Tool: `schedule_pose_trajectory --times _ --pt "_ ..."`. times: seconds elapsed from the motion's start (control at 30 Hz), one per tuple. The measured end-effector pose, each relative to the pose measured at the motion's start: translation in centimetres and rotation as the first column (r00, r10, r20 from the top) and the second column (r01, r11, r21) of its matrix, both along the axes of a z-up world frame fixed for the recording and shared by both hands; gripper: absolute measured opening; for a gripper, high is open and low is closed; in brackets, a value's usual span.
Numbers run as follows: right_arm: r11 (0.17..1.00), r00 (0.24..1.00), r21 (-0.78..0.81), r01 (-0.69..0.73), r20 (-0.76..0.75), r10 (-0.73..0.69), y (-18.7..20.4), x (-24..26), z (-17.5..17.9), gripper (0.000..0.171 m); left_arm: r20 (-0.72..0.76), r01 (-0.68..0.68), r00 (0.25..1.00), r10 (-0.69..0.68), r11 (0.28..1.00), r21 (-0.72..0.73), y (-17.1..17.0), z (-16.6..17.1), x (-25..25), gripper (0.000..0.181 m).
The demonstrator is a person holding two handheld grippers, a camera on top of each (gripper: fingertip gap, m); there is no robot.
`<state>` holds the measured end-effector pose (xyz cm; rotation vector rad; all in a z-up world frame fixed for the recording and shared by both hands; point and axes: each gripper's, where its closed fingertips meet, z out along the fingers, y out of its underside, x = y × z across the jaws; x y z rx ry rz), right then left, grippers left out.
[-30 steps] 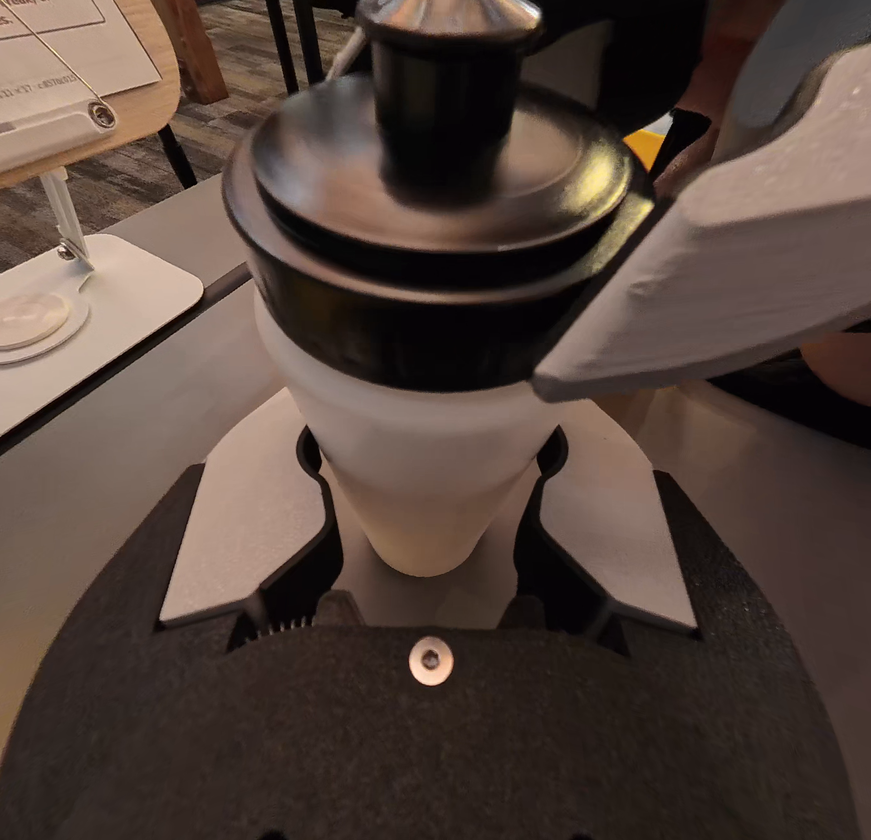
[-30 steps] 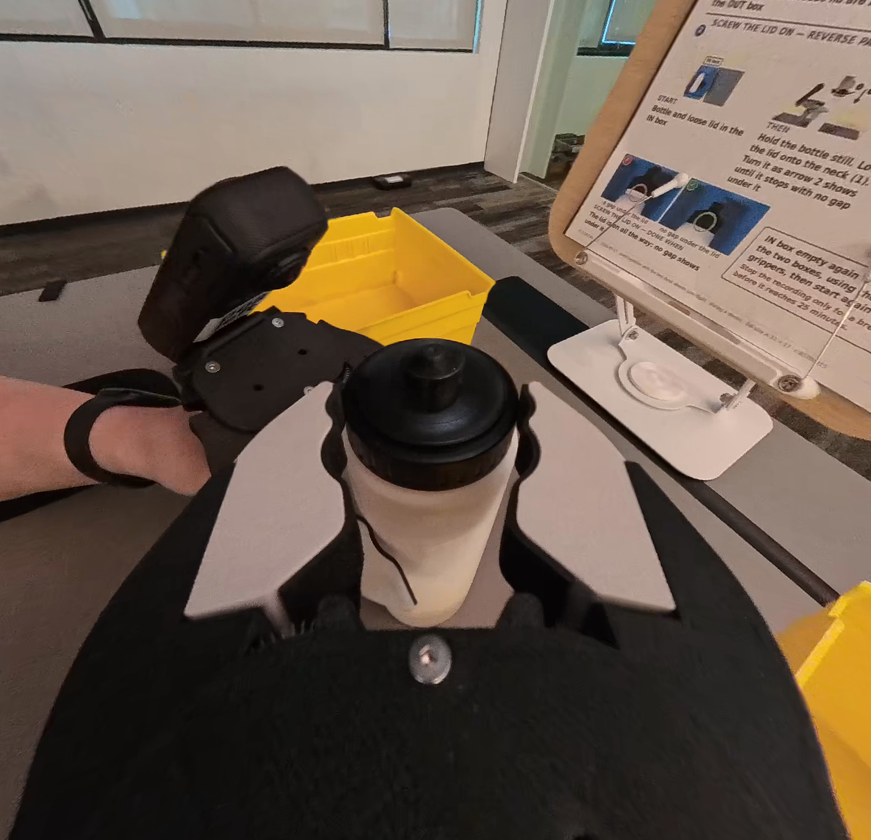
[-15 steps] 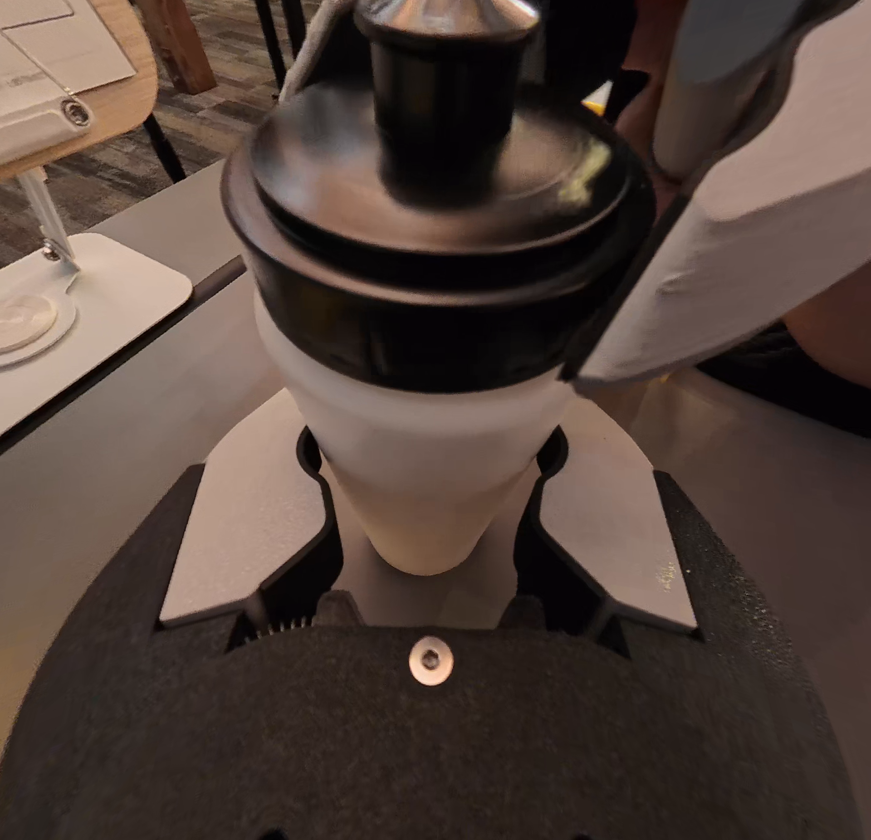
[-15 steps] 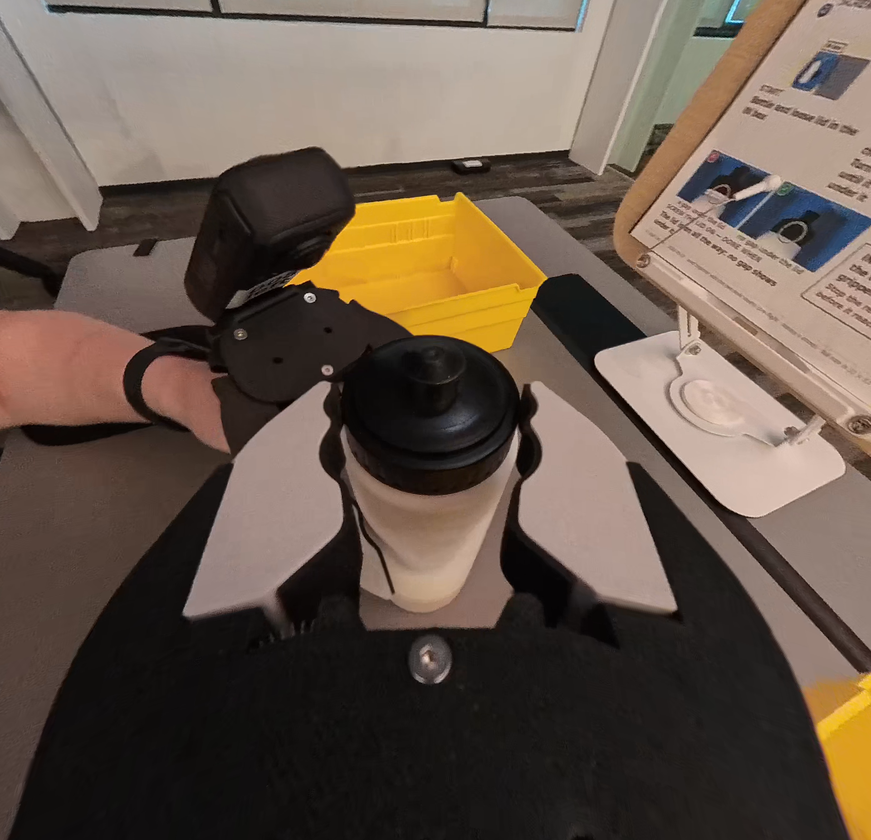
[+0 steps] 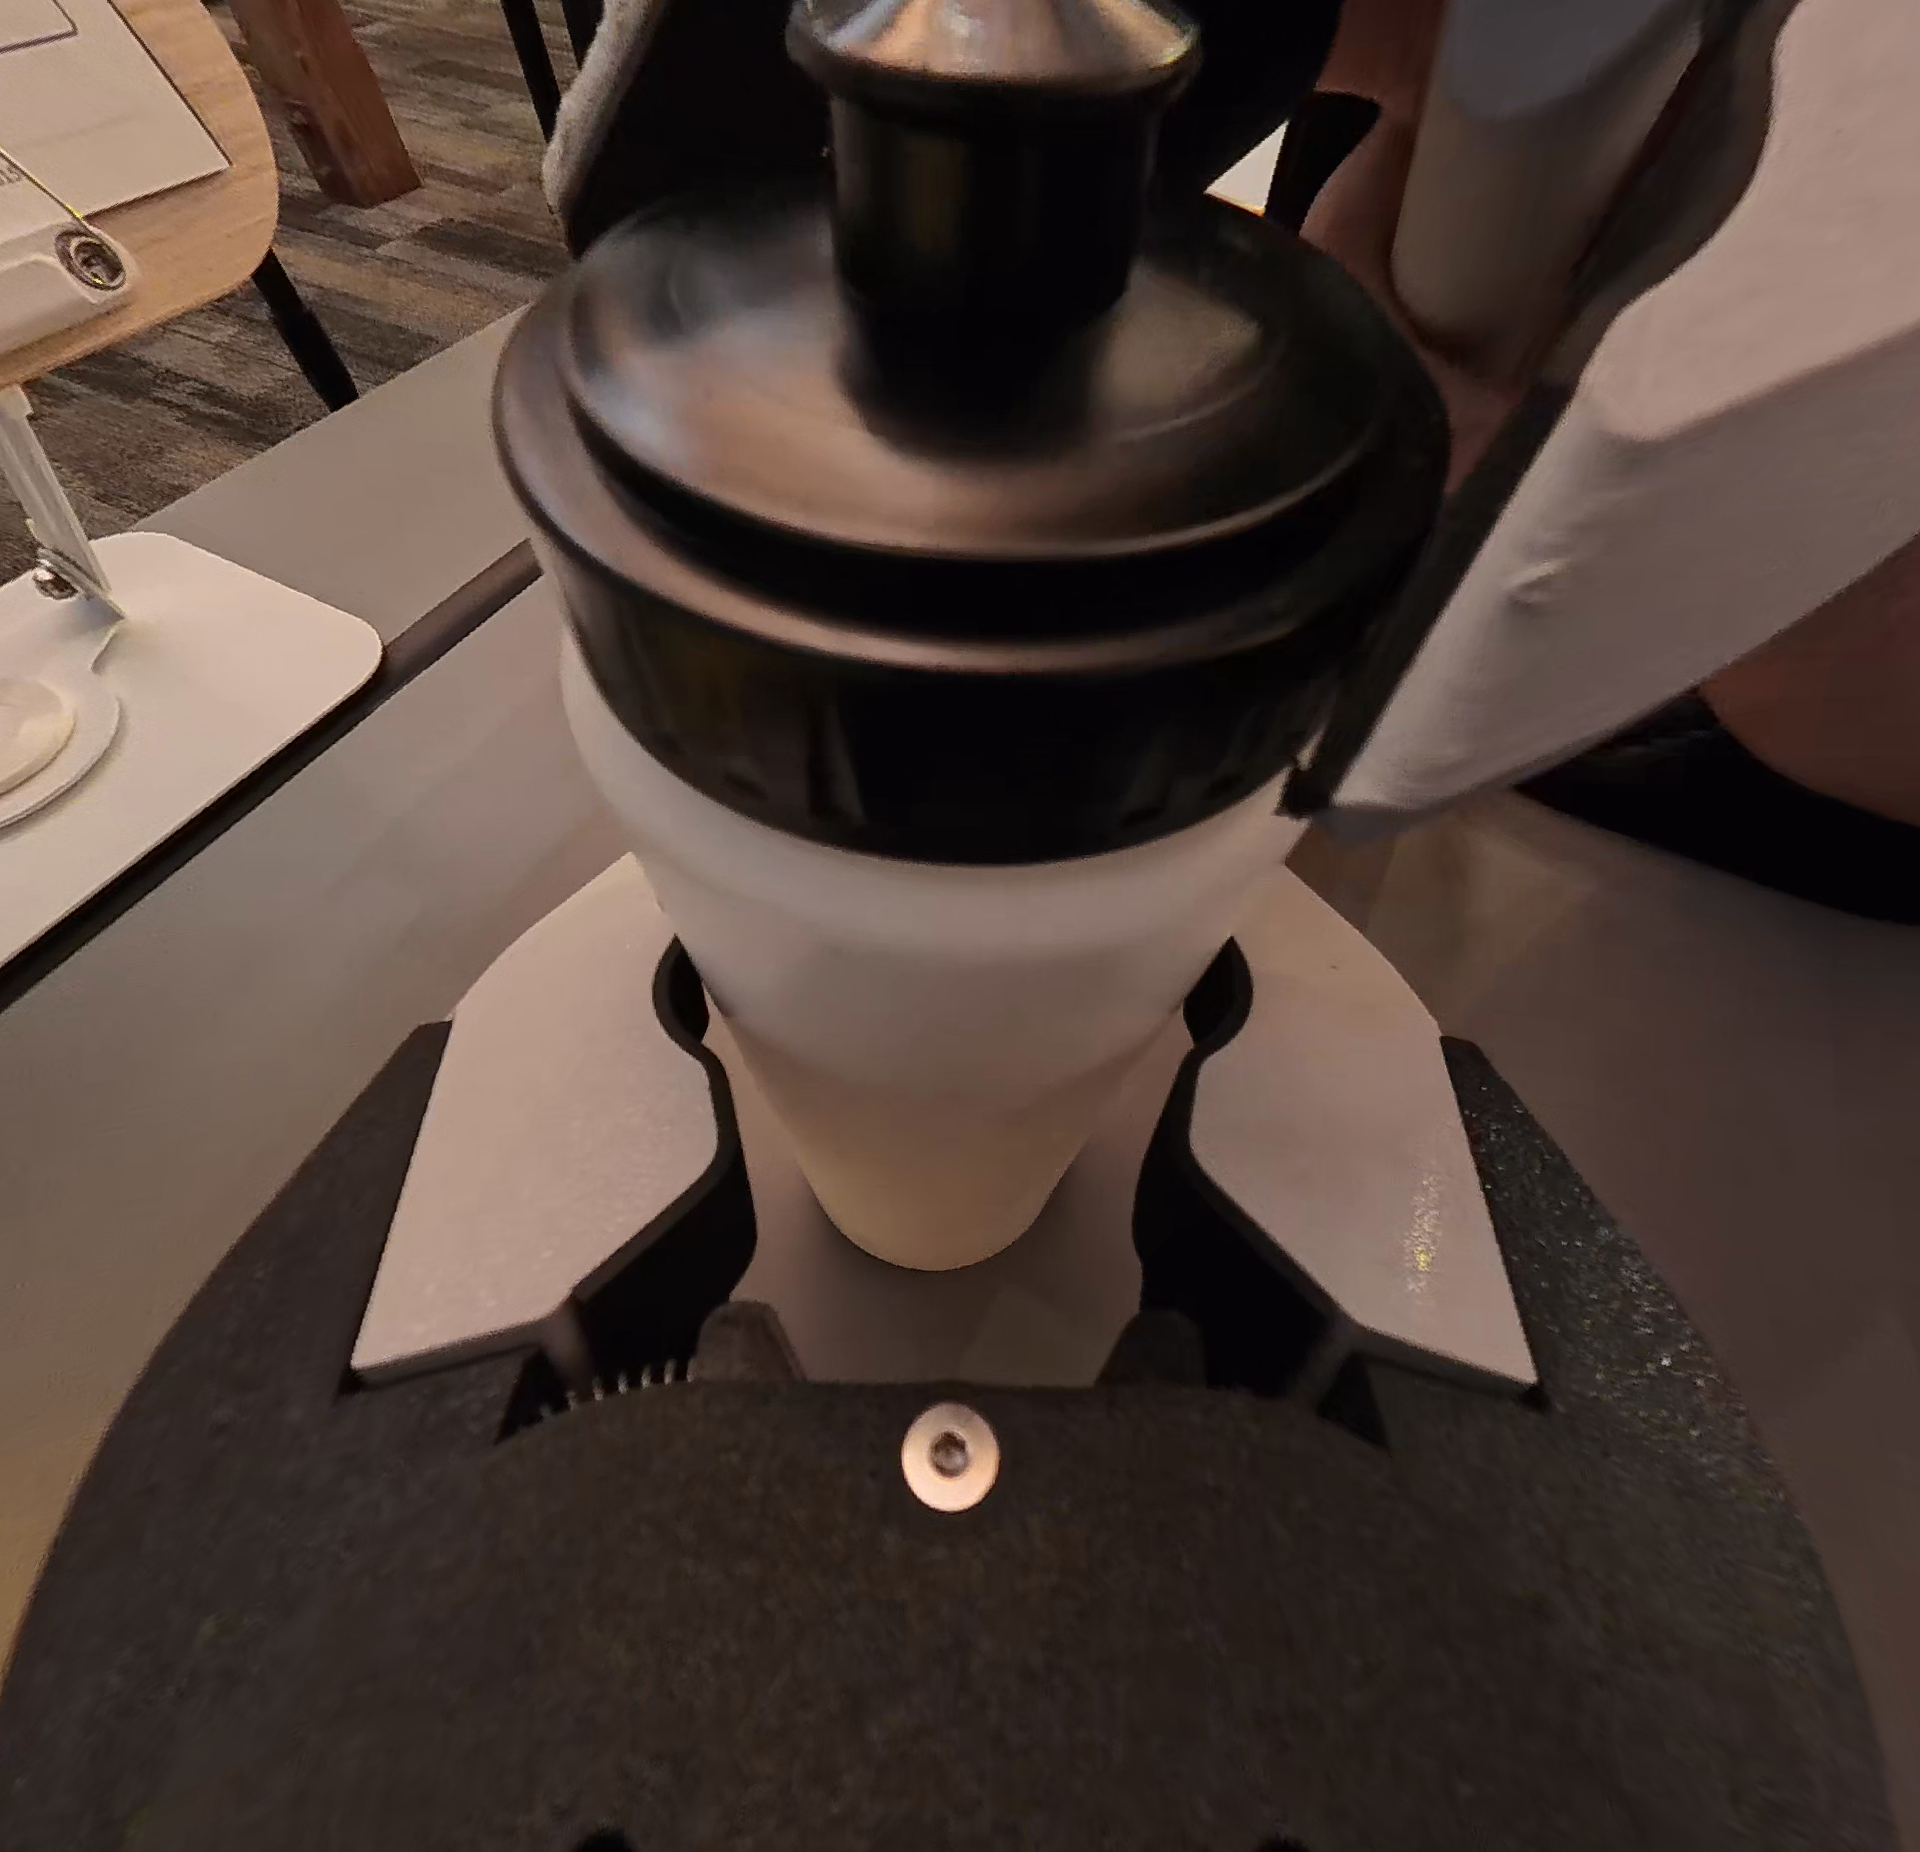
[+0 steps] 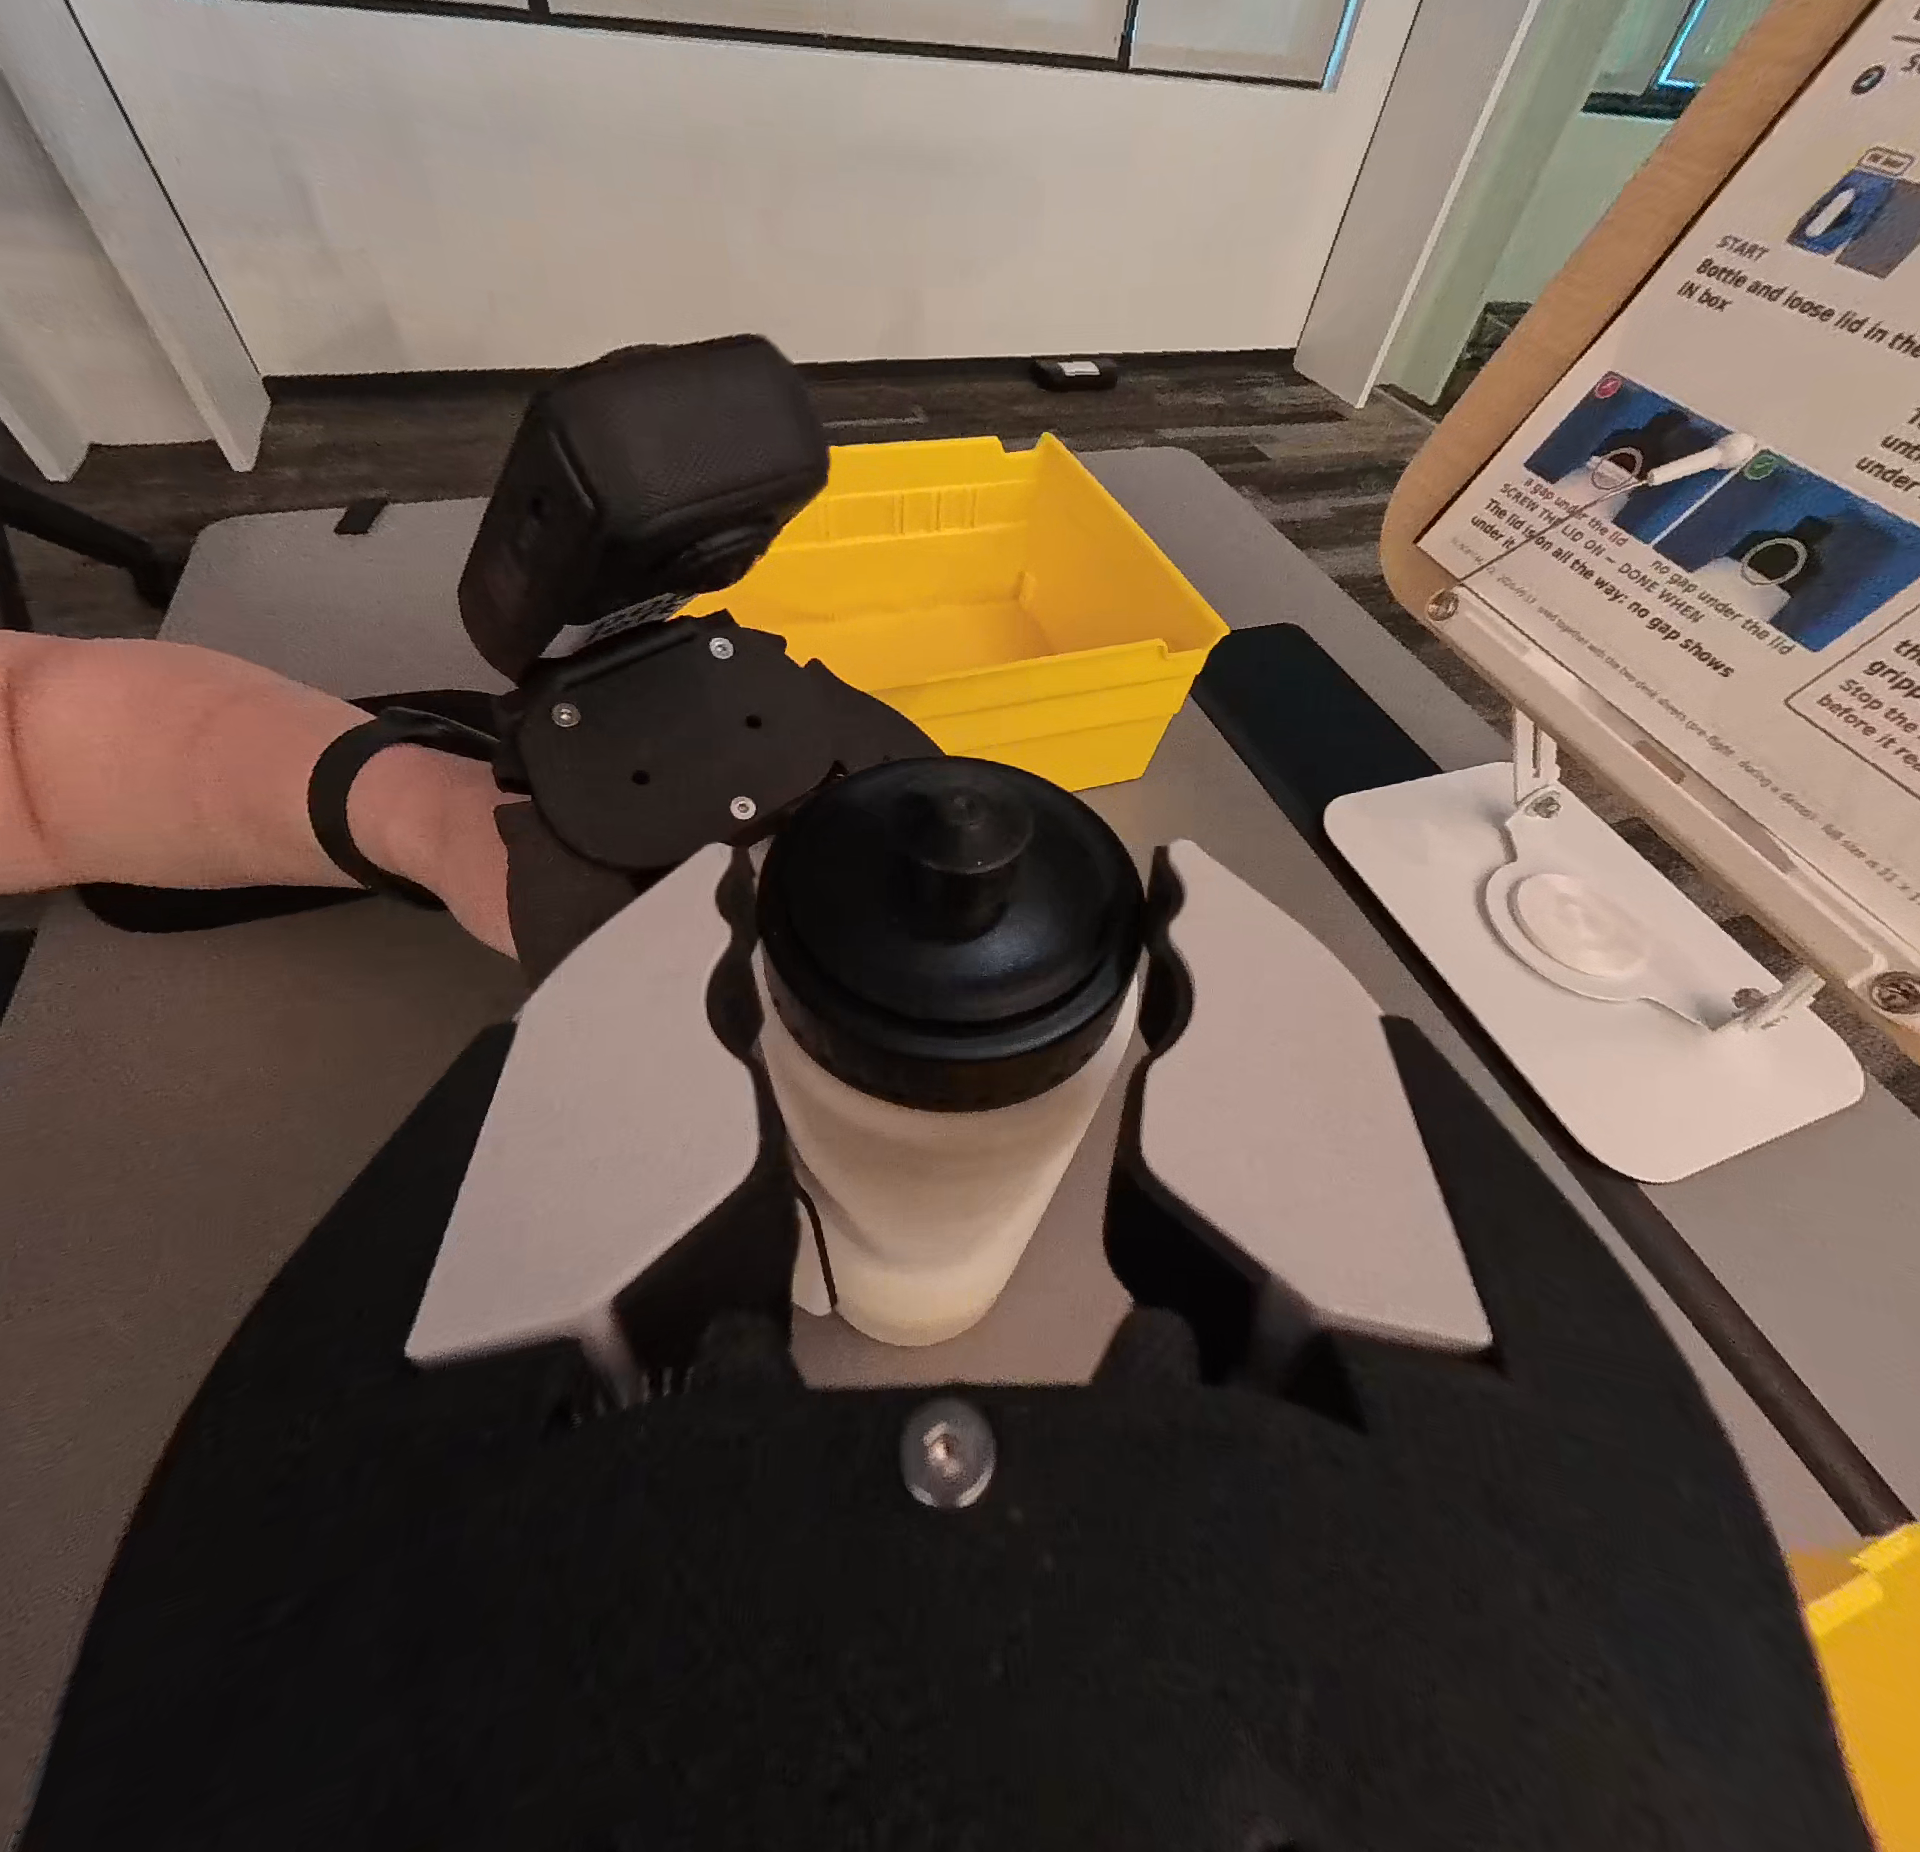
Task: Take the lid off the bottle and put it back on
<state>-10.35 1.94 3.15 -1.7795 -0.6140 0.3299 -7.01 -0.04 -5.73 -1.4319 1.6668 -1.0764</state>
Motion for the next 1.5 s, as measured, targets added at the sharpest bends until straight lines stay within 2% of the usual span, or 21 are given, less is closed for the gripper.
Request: schedule_pose_trajectory --times 0.1,0.27,0.37,0.5,0.6,0.77,0.93,1.0,1.07,1.2,1.27,1.37,1.5 --pt "0.998 0.998 -0.004 0.066 0.008 -0.066 0.3 0.1 -0.1 0.072 -0.001 -0.04 0.999 0.04 0.999 0.0 0.3 0.0 0.1 0.092" --pt "0.95 0.953 0.07 0.304 -0.028 -0.303 1.2 0.1 0.1 0.073 -0.013 -0.112 0.994 0.112 0.994 -0.011 1.0 0.0 -0.1 0.092" --pt "0.967 0.967 0.036 0.253 -0.026 -0.253 1.1 0.2 0.1 0.073 -0.015 -0.09 0.996 0.09 0.996 -0.008 0.9 0.0 -0.1 0.092" --pt "1.0 0.999 -0.013 0.012 -0.052 -0.013 0.2 -0.4 0.2 0.08 -0.017 -0.03 0.999 0.03 0.999 -0.012 0.4 -0.1 -0.1 0.092" --pt "0.998 0.997 -0.014 -0.053 -0.056 0.052 -0.2 0.0 0.1 0.07 -0.009 0.009 1.0 -0.009 1.0 -0.009 0.0 0.0 -0.1 0.092" --pt "1.0 0.998 -0.018 -0.02 -0.054 0.019 0.0 0.0 0.0 0.071 -0.013 -0.015 1.0 0.015 1.0 -0.01 0.2 0.0 -0.1 0.092" --pt "0.977 0.975 0.015 0.211 -0.079 -0.209 0.9 0.1 0.2 0.071 -0.016 -0.097 0.995 0.096 0.995 -0.039 1.0 0.0 -0.1 0.092" --pt "0.968 0.966 0.031 0.251 -0.07 -0.248 1.0 0.0 0.2 0.071 -0.019 -0.096 0.995 0.095 0.995 -0.036 1.0 0.0 -0.2 0.092" --pt "0.976 0.976 0.009 0.216 -0.046 -0.215 0.8 0.1 0.1 0.071 -0.024 -0.087 0.996 0.086 0.996 -0.017 1.0 -0.1 -0.2 0.092" --pt "0.999 0.995 -0.039 0.016 -0.095 -0.019 0.0 -0.4 0.2 0.075 -0.025 -0.005 1.0 0.005 1.0 0.0 0.0 -0.1 -0.1 0.092" --pt "0.997 0.993 -0.058 -0.042 -0.108 0.035 -0.2 -0.4 0.0 0.074 -0.025 0.038 0.999 -0.038 0.999 -0.003 -0.7 -0.1 -0.1 0.092" --pt "0.998 0.995 -0.041 -0.048 -0.095 0.044 -0.2 -0.4 0.0 0.073 -0.027 0.04 0.999 -0.04 0.999 -0.001 -0.7 -0.1 -0.1 0.092" --pt "0.997 0.991 -0.032 0.07 -0.11 -0.073 0.4 -0.2 0.1 0.073 -0.031 -0.018 0.999 0.018 1.0 -0.009 -0.2 -0.1 -0.1 0.092"
